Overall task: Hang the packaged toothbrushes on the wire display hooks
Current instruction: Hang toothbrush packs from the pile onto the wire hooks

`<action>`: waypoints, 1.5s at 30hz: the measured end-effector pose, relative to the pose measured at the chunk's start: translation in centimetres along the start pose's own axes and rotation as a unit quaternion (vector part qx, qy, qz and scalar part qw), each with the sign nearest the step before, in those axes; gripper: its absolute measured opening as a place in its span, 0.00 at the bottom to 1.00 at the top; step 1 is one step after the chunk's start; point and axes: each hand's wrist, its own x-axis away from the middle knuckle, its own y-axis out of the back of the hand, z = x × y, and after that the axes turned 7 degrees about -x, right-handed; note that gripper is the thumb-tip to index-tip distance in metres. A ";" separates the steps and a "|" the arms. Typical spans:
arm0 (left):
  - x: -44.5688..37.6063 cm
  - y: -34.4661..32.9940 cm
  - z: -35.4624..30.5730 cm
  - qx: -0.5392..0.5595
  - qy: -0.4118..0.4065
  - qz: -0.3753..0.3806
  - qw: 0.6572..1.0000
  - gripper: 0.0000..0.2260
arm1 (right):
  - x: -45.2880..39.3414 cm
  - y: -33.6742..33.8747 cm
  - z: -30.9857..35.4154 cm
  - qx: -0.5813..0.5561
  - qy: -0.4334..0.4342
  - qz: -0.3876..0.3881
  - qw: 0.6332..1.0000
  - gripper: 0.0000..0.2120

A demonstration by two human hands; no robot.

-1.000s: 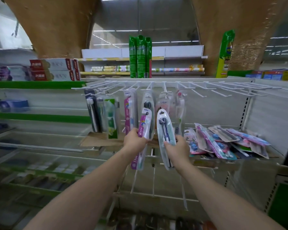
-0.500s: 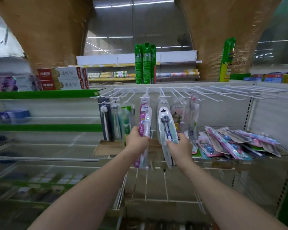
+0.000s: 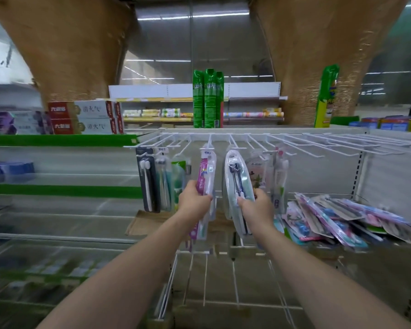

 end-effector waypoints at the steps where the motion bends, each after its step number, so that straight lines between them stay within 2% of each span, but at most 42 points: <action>1: -0.4 -0.2 -0.1 -0.003 -0.001 -0.003 1.000 0.12 | -0.1 -0.1 -0.3 -0.007 0.001 0.000 1.000 0.06; 7: -1.4 -1.1 0.3 0.011 0.003 0.007 1.000 0.12 | -0.6 -0.1 -1.6 -0.037 0.002 -0.016 0.999 0.05; 18: -1.8 -1.7 0.5 0.027 -0.018 0.013 0.999 0.11 | -1.3 -0.6 -2.0 -0.046 -0.017 0.003 0.999 0.05; 25: -1.9 -1.7 1.2 0.034 -0.018 -0.009 0.999 0.13 | -1.7 -0.8 -2.4 -0.058 -0.013 0.012 0.998 0.06; 29: -2.2 -1.7 0.9 0.021 -0.007 0.013 1.000 0.14 | -1.8 -0.9 -2.2 -0.064 -0.013 0.010 0.998 0.05; 38: -3.2 -2.5 0.7 -0.009 0.004 0.006 1.000 0.16 | -2.8 -1.4 -2.3 -0.039 -0.026 0.015 0.999 0.03; 45: -4.7 -4.0 1.3 -0.025 0.024 0.000 0.999 0.11 | -4.1 -2.1 -3.3 -0.021 -0.017 0.027 0.999 0.05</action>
